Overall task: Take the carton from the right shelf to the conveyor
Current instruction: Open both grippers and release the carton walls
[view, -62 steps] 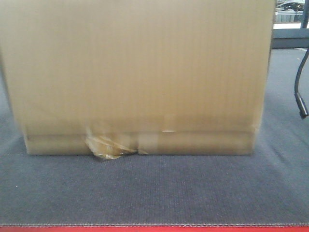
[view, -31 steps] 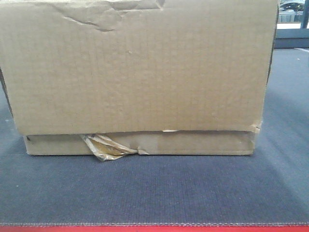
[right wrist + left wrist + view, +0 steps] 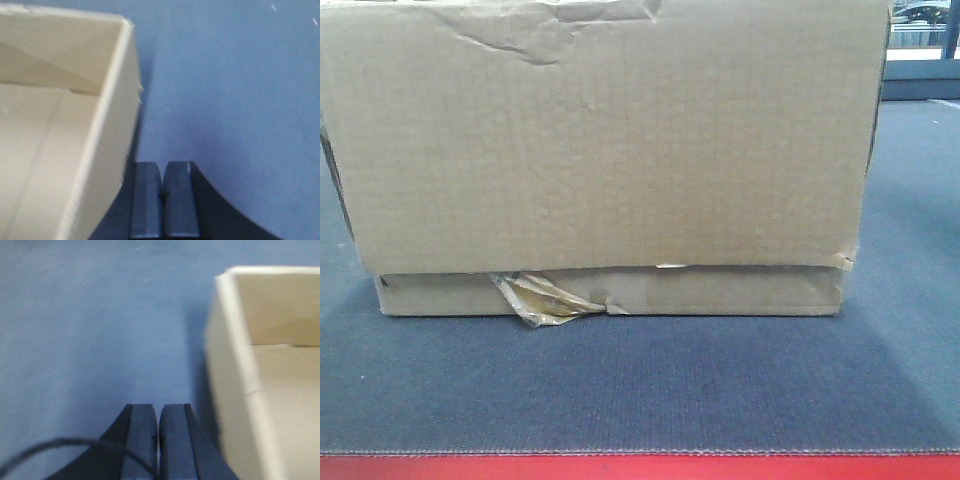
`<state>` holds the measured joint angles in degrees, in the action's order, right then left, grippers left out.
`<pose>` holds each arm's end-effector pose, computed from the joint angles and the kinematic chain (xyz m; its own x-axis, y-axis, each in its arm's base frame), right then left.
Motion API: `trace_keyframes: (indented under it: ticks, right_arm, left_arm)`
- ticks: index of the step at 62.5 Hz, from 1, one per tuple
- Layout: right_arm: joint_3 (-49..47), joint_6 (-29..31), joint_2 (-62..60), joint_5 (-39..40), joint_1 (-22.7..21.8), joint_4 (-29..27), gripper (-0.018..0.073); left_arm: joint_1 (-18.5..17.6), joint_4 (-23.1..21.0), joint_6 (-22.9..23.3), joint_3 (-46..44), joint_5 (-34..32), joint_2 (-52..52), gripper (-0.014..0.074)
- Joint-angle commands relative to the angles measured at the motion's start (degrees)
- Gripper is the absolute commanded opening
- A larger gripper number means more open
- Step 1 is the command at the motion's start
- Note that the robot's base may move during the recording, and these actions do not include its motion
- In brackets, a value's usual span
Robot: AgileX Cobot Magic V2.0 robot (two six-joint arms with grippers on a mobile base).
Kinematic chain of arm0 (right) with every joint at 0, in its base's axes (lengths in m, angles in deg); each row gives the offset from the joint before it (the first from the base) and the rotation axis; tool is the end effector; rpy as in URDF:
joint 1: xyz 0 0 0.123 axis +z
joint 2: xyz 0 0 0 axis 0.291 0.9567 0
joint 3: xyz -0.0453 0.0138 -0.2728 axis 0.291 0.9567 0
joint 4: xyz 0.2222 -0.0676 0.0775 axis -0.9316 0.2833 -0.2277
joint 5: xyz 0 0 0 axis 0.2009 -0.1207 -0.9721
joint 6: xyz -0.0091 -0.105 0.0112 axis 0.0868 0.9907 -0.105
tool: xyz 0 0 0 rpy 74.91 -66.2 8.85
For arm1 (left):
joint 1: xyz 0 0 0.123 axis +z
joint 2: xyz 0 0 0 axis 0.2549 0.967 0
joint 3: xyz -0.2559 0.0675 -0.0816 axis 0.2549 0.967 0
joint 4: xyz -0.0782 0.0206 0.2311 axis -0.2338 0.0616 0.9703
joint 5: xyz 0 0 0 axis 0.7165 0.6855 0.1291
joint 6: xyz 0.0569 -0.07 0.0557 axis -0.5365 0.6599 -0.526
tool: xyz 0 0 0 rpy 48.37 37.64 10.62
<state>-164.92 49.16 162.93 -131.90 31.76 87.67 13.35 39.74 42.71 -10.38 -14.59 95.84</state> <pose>0.2673 0.0694 0.4155 -0.6365 -0.0773 -0.7674 -0.1907 0.9798 0.0595 0.2546 0.0050 0.4307 -0.5906 -0.0386 -0.8060 -0.0930 0.9955 0.0204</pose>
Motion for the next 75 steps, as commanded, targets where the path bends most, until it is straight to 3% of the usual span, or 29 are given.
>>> trace_keyframes:
  ticks: [1,20,34,53,75]
  right_arm:
    - [7.54,0.06,-4.38,5.46,-0.98,0.85,-0.0066]
    - [32.32,0.06,-19.88,21.47,-0.98,0.85,-0.0066]
    - [48.81,0.06,-34.66,29.55,-0.98,0.85,-0.0066]
    - [62.56,0.06,-56.86,32.97,-0.98,1.13,-0.0066]
    - [63.82,0.06,-69.05,36.27,-0.98,3.19,-0.0066]
  left_arm:
    - [2.22,-0.96,-0.31,8.1,-5.88,-5.62,0.0015]
    - [2.39,-2.26,-0.31,39.93,-26.27,-26.25,0.0015]
    - [2.39,-2.15,-0.31,56.0,-32.76,-42.6,0.0015]
    - [2.39,-2.15,-0.31,61.13,-32.76,-58.31,0.0015]
    - [2.39,-2.15,-0.31,61.13,-32.76,-62.58,0.0015]
